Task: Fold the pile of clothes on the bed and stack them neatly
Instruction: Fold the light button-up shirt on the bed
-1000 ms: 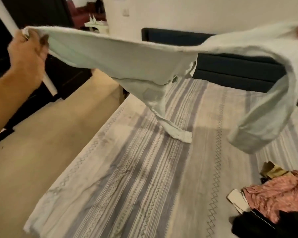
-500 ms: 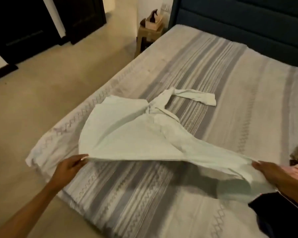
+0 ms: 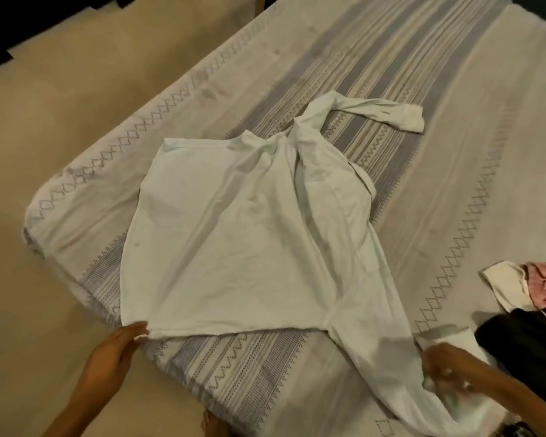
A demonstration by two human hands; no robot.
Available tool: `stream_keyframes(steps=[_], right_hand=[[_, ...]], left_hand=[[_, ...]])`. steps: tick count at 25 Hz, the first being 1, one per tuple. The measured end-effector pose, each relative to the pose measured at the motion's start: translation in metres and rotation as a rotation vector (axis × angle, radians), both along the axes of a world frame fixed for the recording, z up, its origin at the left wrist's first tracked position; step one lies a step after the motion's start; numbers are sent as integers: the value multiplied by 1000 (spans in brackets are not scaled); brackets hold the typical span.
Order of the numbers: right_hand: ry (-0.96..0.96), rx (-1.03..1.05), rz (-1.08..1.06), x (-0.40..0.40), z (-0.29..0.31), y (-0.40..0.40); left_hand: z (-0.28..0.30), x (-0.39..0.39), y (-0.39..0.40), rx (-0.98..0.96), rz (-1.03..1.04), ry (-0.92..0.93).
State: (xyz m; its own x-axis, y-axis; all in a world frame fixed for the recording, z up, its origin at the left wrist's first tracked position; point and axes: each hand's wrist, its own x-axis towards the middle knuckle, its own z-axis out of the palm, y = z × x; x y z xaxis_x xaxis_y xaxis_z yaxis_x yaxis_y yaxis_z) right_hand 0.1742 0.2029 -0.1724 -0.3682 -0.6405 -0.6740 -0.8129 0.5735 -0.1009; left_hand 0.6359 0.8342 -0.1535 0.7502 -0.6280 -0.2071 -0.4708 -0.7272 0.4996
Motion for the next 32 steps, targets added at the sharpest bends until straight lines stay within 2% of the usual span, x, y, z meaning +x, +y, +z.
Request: stream_keyframes(steps=[1,2,3,4,6,8,9,10,13,17,22,24,27,29,30,32], right_hand=[[176,-22,314,42,48,22],[-91,-48,289,76,52,36],[-381,-34,149,103,68,54],[-431,-23,262,123,84,77],[-438,-2,319,143,73,80],[-491,31,230,161,65,79],[-532,49,187,168,65,80],[-551,68,182,173,67,82],[-607,66,188,193,83,77],[-566,68,145,212,89,47],[-494,-83,275,202,101,29],[-453,13,383,175,106,38],[-316,397,606,128,96,47],[-226,523,728,115,92,50],[-229,476,732,115,91,49],[-317,268,659,126,92,49]], left_hand=[[6,-3,-8,-38,32,31],[14,-6,-19,-67,95,96],[21,-9,-30,-86,182,172],[26,-9,-42,-112,323,240],[28,-3,-68,-216,792,427],[27,5,-89,-267,1243,774],[25,6,-95,-231,1307,925],[24,4,-96,-173,1283,989],[27,2,-88,-99,1209,803],[45,8,-83,-222,1146,842],[54,-6,-70,-281,1119,686],[49,-16,-56,-235,1145,608],[38,-35,-44,-61,1155,497],[32,-44,-44,105,1135,296],[33,-47,-51,166,1084,157],[36,-51,-79,144,862,-35]])
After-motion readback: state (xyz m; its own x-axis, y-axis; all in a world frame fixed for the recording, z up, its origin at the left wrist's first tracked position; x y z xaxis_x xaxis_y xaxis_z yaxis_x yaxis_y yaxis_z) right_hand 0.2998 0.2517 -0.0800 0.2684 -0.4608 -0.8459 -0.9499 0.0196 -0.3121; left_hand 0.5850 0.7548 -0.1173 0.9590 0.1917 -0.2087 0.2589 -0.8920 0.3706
